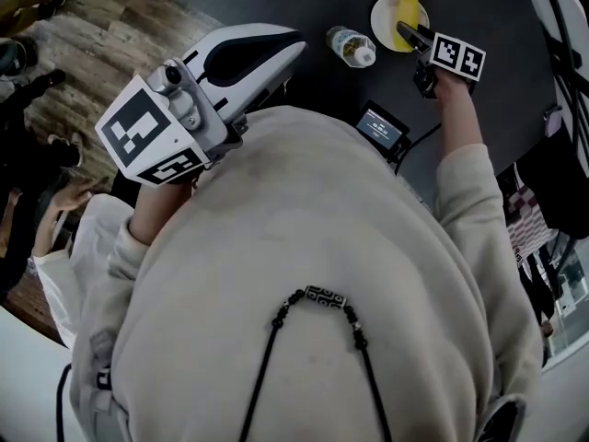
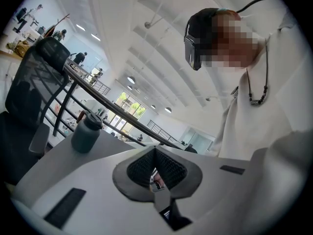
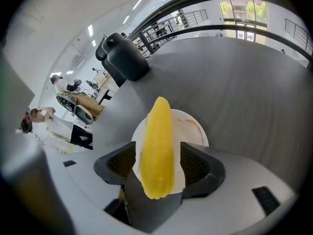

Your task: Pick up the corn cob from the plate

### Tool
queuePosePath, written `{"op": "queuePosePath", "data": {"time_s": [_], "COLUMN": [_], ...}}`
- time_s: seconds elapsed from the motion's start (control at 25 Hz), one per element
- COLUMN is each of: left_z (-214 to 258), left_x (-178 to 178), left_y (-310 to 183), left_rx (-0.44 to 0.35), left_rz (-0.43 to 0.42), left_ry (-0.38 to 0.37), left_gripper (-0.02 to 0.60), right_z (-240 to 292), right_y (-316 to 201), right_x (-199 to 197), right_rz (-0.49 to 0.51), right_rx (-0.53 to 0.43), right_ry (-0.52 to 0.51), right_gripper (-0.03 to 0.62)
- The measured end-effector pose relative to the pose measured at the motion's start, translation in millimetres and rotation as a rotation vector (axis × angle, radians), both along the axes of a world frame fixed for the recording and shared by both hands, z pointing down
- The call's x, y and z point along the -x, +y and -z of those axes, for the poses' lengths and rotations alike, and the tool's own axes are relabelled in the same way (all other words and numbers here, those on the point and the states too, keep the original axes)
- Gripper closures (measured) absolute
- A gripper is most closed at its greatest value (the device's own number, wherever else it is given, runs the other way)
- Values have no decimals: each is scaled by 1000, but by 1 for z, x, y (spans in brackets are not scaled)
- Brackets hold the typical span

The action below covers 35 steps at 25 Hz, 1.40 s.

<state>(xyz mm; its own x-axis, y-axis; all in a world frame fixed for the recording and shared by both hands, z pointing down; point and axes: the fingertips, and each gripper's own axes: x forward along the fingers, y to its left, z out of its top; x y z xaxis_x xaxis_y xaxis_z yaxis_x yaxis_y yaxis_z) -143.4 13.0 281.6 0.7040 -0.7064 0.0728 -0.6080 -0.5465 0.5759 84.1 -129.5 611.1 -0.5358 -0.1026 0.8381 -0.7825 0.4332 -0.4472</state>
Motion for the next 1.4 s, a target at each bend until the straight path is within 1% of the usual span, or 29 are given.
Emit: {"op": "queuePosePath", "data": {"time_s": [0.16, 0.4, 0.56, 0.64, 0.84, 1.08, 1.24, 1.4], "left_z": [-1, 0, 1, 0, 4, 14, 28, 41], "left_x": [-1, -2, -3, -3, -3, -13, -24, -43], "left_y": [1, 1, 3, 4, 2, 2, 4, 2], "left_rx": [2, 1, 1, 1, -10, -45, -86, -143], "left_rz": [-3, -5, -8, -8, -15, -50, -82, -153], "left_ry": [0, 0, -4, -4, -8, -24, -42, -65], "left_gripper": [581, 581, 581, 581, 581, 581, 581, 581], "right_z": [-5, -16, -17, -17, -8, 18, 57, 111], "right_y": [-1, 5, 8, 10, 9, 6, 4, 3], "right_x": [5, 8, 11, 10, 11, 6, 2, -1], "right_rz": [15, 31, 81, 84, 35, -4, -51, -111], "right_rx": [1, -4, -11, -15, -18, -63, -120, -219], "right_ry": [10, 83, 108, 114, 79, 30, -60, -182], "right_gripper": [321, 324, 332, 332, 333, 333, 333, 333]}}
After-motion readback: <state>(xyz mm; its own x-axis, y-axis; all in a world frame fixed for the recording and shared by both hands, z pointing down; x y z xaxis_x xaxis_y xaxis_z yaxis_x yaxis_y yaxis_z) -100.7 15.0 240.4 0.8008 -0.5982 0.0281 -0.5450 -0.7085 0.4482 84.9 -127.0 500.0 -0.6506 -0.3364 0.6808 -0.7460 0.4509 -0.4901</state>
